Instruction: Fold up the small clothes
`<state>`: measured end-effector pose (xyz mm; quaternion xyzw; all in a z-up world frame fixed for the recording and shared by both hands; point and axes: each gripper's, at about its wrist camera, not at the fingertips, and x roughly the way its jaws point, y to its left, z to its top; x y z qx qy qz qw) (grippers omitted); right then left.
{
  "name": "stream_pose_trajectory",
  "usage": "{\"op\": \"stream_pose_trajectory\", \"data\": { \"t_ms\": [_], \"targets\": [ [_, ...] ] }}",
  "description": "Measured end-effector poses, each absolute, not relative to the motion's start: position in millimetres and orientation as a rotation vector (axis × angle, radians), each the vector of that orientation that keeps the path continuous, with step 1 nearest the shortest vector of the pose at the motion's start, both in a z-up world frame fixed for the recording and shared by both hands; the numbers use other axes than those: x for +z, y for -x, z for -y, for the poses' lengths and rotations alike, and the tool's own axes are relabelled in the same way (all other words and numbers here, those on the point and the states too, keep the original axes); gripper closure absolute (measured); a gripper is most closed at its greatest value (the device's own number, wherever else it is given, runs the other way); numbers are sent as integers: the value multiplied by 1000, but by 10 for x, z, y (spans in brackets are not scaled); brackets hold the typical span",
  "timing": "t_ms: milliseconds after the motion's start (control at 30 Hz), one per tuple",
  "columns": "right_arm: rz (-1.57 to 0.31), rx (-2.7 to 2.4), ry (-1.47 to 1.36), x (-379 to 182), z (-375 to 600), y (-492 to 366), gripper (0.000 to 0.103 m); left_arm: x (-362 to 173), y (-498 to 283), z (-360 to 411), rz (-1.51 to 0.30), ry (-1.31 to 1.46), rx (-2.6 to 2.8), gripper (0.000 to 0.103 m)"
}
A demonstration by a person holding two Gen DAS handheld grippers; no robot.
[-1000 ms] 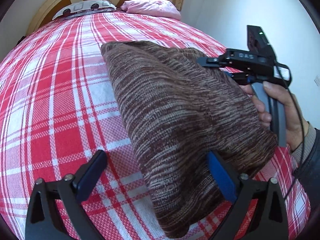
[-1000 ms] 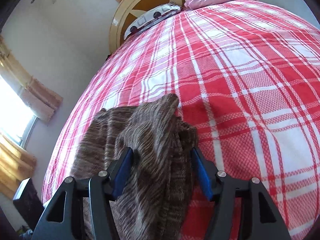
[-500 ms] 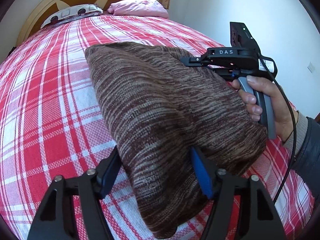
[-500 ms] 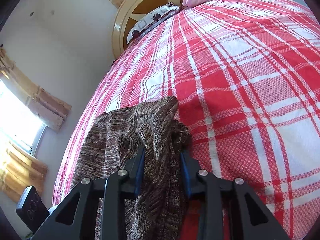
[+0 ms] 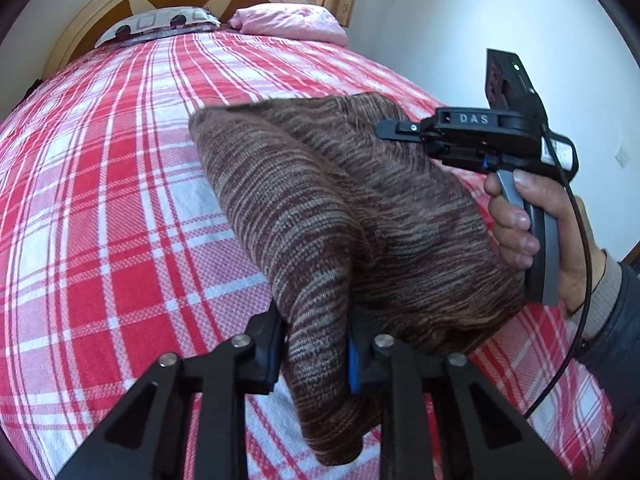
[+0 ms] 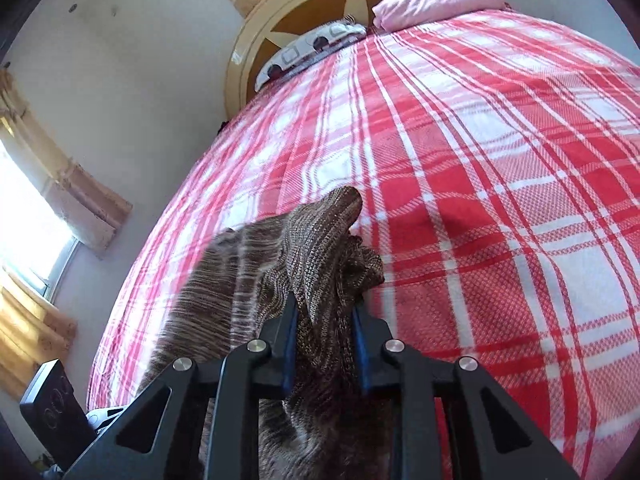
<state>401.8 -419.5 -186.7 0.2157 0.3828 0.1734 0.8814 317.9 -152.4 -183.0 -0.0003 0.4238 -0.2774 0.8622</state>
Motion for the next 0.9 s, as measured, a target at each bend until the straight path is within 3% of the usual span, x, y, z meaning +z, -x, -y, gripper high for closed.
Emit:
{"op": "stream_pose_trajectory", "data": {
  "t_ms": [333, 900],
  "targets": [
    [-750, 455, -429, -1510, 3702, -3695, 80, -1566, -2877, 1039, -831, 43, -545, 79],
    [-737, 682, -475, -1436, 2448, -3251, 80, -1336, -1961, 3, -745, 136, -390, 79]
  ]
}}
